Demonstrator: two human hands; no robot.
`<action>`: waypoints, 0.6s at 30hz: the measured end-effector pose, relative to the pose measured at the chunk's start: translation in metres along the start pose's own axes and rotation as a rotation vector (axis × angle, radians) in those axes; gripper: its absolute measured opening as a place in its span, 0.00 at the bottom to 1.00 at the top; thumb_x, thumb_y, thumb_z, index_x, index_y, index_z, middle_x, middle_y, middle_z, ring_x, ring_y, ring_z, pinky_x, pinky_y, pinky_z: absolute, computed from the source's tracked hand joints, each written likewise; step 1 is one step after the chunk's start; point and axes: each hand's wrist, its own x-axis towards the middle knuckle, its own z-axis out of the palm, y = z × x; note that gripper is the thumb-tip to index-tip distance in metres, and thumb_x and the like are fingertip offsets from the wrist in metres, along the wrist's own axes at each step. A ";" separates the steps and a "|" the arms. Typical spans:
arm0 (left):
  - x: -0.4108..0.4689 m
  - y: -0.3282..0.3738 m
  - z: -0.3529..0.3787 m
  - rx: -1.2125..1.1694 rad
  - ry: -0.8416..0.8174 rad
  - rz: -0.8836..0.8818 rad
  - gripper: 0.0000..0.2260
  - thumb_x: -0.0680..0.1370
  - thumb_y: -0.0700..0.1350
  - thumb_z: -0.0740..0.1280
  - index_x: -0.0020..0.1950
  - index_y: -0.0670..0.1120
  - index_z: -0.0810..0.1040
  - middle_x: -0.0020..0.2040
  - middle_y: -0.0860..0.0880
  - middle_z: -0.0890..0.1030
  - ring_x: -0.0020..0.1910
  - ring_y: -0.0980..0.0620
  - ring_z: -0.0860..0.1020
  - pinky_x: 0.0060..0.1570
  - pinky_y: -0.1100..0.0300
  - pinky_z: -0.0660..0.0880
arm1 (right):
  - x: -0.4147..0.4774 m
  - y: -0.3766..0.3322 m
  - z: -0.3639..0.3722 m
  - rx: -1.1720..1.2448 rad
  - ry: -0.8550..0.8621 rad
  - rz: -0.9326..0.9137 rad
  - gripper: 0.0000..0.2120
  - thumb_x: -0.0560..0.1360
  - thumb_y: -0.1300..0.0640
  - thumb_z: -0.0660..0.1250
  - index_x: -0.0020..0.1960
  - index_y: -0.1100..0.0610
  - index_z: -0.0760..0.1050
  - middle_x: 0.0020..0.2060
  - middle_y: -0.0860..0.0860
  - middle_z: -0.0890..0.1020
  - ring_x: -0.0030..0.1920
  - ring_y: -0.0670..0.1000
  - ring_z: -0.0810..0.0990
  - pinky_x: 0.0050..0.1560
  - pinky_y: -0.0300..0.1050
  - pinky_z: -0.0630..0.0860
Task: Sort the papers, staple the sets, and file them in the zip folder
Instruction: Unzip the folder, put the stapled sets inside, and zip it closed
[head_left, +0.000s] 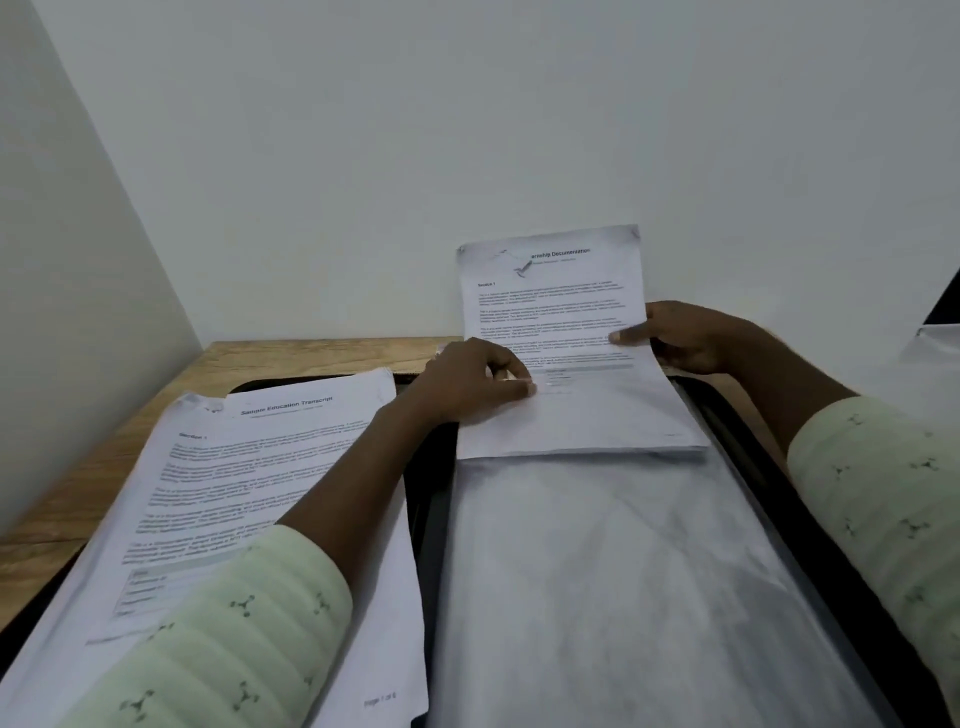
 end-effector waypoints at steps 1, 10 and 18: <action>0.002 0.002 0.003 0.044 0.003 -0.006 0.09 0.72 0.57 0.73 0.47 0.54 0.84 0.39 0.54 0.81 0.37 0.62 0.75 0.48 0.57 0.72 | 0.001 0.000 0.002 0.036 0.022 0.001 0.19 0.76 0.59 0.70 0.67 0.60 0.75 0.61 0.53 0.82 0.61 0.55 0.81 0.66 0.51 0.73; 0.026 0.041 0.019 0.101 -0.046 0.011 0.08 0.72 0.47 0.77 0.38 0.50 0.79 0.35 0.55 0.77 0.40 0.54 0.74 0.43 0.63 0.72 | 0.002 -0.014 0.007 0.018 0.255 -0.045 0.17 0.77 0.65 0.68 0.65 0.64 0.73 0.58 0.57 0.80 0.50 0.55 0.81 0.46 0.45 0.79; 0.025 0.035 0.028 -0.024 -0.028 0.089 0.05 0.72 0.49 0.77 0.45 0.52 0.83 0.35 0.55 0.76 0.35 0.60 0.72 0.39 0.63 0.68 | -0.008 -0.006 -0.002 0.091 0.082 0.086 0.16 0.77 0.57 0.69 0.64 0.59 0.76 0.56 0.54 0.84 0.55 0.53 0.83 0.49 0.45 0.82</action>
